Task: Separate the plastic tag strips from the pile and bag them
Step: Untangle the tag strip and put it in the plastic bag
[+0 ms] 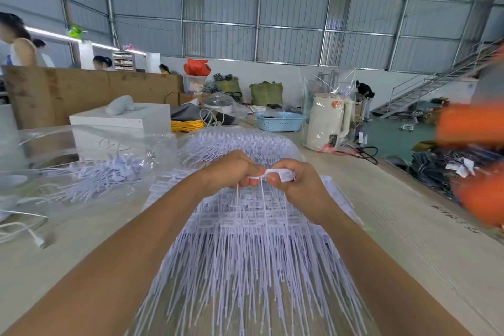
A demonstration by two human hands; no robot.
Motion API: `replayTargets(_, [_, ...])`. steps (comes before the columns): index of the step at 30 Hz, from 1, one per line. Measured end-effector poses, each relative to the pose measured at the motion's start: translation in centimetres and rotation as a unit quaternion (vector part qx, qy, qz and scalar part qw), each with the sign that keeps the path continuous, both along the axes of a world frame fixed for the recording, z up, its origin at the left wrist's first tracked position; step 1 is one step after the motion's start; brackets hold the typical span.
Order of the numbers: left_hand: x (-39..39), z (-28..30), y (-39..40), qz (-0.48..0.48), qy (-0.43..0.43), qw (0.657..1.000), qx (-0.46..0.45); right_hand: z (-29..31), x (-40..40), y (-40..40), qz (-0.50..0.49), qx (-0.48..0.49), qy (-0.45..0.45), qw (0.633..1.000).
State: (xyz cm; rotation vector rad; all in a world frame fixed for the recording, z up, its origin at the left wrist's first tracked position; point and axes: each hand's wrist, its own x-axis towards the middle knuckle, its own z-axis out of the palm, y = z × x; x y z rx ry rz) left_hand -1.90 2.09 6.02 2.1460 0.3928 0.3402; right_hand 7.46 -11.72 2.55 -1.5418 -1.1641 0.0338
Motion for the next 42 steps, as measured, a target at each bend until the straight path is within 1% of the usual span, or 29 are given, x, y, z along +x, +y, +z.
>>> replayTargets(3, [0.0,-0.1,0.0,-0.021,-0.003,0.997,-0.079,-0.3,-0.1,0.3,-0.024,0.027,-0.049,0.998])
replayTargets(5, [-0.1,-0.4,-0.1,-0.042,0.000,0.991,-0.126,-0.5,-0.1,0.3,-0.042,0.048,-0.104,0.993])
replayTargets(9, [-0.2,-0.7,-0.3,-0.060,0.012,0.988,-0.143,-0.8,-0.1,0.2,-0.071,0.071,-0.205,0.974])
replayTargets(12, [-0.5,-0.8,-0.4,-0.068,0.010,0.988,-0.140,-0.9,0.1,0.5,-0.083,0.063,-0.237,0.966])
replayTargets(13, [-0.7,-0.7,-0.4,-0.082,0.012,0.987,-0.141,-1.2,0.4,0.6,-0.107,0.057,-0.224,0.967])
replayTargets(14, [-0.8,-0.7,-0.4,-0.105,0.017,0.984,-0.142,-1.4,1.0,0.5,-0.150,0.045,-0.188,0.969])
replayTargets(16, [-1.1,-0.3,-0.5,-0.126,0.037,0.983,-0.125,-1.7,2.6,-0.3,-0.247,0.007,-0.069,0.966])
replayTargets(17, [-1.2,-0.1,-0.4,-0.114,0.045,0.986,-0.111,-1.9,3.1,-0.6,-0.260,-0.014,-0.015,0.965])
replayTargets(18, [-1.3,-0.1,-0.2,-0.097,0.051,0.989,-0.101,-2.0,3.2,-0.7,-0.236,-0.026,0.037,0.971])
replayTargets(19, [-1.2,-0.1,-0.1,-0.083,0.054,0.990,-0.096,-1.9,3.0,-0.7,-0.189,-0.020,0.091,0.977])
replayTargets(21, [-1.1,-0.1,-0.2,-0.069,0.065,0.993,-0.069,-1.2,2.2,-0.4,-0.084,0.026,0.181,0.980])
replayTargets(23, [-0.9,-0.1,-0.5,-0.069,0.085,0.994,-0.020,-0.4,1.2,-0.1,-0.018,0.038,0.193,0.980])
replayTargets(25, [-0.8,-0.1,-0.8,-0.065,0.102,0.992,0.021,0.2,0.5,0.1,0.012,0.030,0.210,0.977])
replayTargets(27, [-0.7,0.0,-0.8,-0.065,0.107,0.991,0.041,0.4,0.1,0.1,0.031,0.017,0.223,0.974])
replayTargets(31, [-0.5,0.3,-1.1,-0.075,0.103,0.988,0.083,-0.1,-1.0,0.3,0.084,-0.093,0.198,0.972])
replayTargets(33, [-0.4,0.5,-1.2,-0.069,0.105,0.987,0.105,-0.3,-1.3,0.4,0.107,-0.108,0.194,0.969])
replayTargets(35, [-0.4,0.6,-1.2,-0.060,0.096,0.989,0.100,-0.2,-1.3,0.4,0.114,-0.097,0.190,0.970])
replayTargets(39, [-0.6,0.2,-0.6,-0.028,0.039,0.998,0.028,-0.2,-1.1,0.4,0.096,-0.057,0.205,0.972])
replayTargets(42, [-1.1,0.2,0.1,-0.031,-0.007,0.999,-0.007,-0.2,-0.8,0.4,0.070,-0.006,0.232,0.970])
